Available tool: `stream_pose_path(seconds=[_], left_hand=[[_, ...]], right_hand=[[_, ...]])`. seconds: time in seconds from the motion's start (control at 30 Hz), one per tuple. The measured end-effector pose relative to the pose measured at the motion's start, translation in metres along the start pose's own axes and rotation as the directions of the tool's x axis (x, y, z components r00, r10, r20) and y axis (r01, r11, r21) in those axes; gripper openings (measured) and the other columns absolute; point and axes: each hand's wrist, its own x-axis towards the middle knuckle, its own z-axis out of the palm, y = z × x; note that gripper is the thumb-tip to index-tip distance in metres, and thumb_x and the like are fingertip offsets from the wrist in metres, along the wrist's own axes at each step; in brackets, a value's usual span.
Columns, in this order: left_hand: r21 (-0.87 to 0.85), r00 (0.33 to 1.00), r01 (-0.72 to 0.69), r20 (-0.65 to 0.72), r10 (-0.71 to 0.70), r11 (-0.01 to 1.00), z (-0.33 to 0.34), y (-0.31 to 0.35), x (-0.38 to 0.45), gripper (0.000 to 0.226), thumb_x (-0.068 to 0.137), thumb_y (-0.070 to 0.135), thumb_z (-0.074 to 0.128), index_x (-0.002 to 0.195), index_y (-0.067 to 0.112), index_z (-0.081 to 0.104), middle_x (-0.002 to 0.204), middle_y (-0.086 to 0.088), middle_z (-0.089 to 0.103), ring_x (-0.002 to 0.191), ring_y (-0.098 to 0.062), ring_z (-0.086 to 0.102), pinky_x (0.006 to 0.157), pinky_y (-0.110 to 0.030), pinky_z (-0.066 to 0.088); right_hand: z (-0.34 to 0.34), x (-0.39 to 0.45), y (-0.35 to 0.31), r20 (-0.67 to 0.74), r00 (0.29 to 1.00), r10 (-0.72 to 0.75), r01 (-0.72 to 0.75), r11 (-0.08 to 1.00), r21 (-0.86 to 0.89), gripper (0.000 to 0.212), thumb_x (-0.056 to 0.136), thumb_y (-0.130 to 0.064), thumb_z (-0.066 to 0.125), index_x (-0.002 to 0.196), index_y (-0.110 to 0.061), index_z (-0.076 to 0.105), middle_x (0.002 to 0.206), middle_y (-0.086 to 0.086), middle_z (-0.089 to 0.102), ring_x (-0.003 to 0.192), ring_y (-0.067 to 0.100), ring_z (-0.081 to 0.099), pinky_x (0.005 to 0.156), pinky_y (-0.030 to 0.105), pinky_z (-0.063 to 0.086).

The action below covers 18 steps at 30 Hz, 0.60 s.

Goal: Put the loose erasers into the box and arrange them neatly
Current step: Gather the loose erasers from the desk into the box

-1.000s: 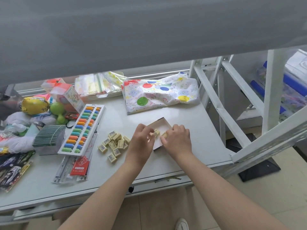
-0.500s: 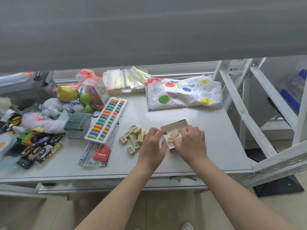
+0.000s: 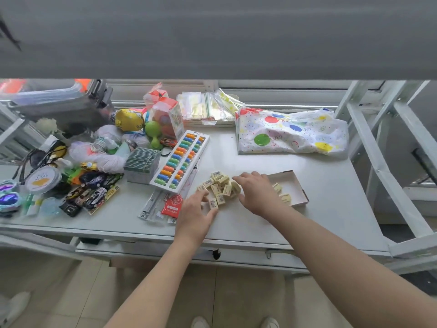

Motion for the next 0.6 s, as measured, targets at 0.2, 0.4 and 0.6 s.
stream_pose_path(seconds=[0.2, 0.4, 0.6], left_hand=[[0.025, 0.997, -0.066, 0.042, 0.065, 0.998, 0.0, -0.001, 0.001, 0.046, 0.085, 0.025, 0.075, 0.129, 0.016, 0.063, 0.118, 0.0, 0.065, 0.106, -0.017, 0.06, 0.096, -0.036, 0.053], [-0.061, 0.999, -0.039, 0.016, 0.04, 0.997, -0.005, 0.001, -0.004, 0.035, 0.084, 0.024, 0.076, 0.117, 0.015, 0.066, 0.107, 0.003, 0.062, 0.092, -0.011, 0.061, 0.081, -0.025, 0.056], [-0.152, 0.996, -0.085, -0.023, 0.083, 0.985, -0.001, 0.025, -0.008, 0.028, 0.08, 0.02, 0.076, 0.104, 0.022, 0.062, 0.099, 0.006, 0.063, 0.084, -0.002, 0.061, 0.067, -0.012, 0.051]], right_hand=[[0.006, 0.013, 0.001, -0.034, 0.999, 0.013, -0.013, 1.0, -0.022, 0.028, 0.098, -0.021, 0.048, 0.122, -0.025, 0.063, 0.116, -0.001, 0.069, 0.112, 0.027, 0.057, 0.093, 0.04, 0.037], [-0.002, -0.007, 0.013, -0.28, 0.958, 0.055, 0.032, 0.955, 0.295, 0.015, 0.092, -0.026, 0.062, 0.105, -0.02, 0.067, 0.085, -0.007, 0.074, 0.088, 0.023, 0.061, 0.084, 0.034, 0.034], [-0.016, -0.043, 0.033, -0.231, 0.961, 0.15, 0.012, 0.816, 0.578, 0.03, 0.075, -0.017, 0.077, 0.1, -0.023, 0.06, 0.084, -0.017, 0.068, 0.087, 0.014, 0.066, 0.089, 0.039, 0.047]])
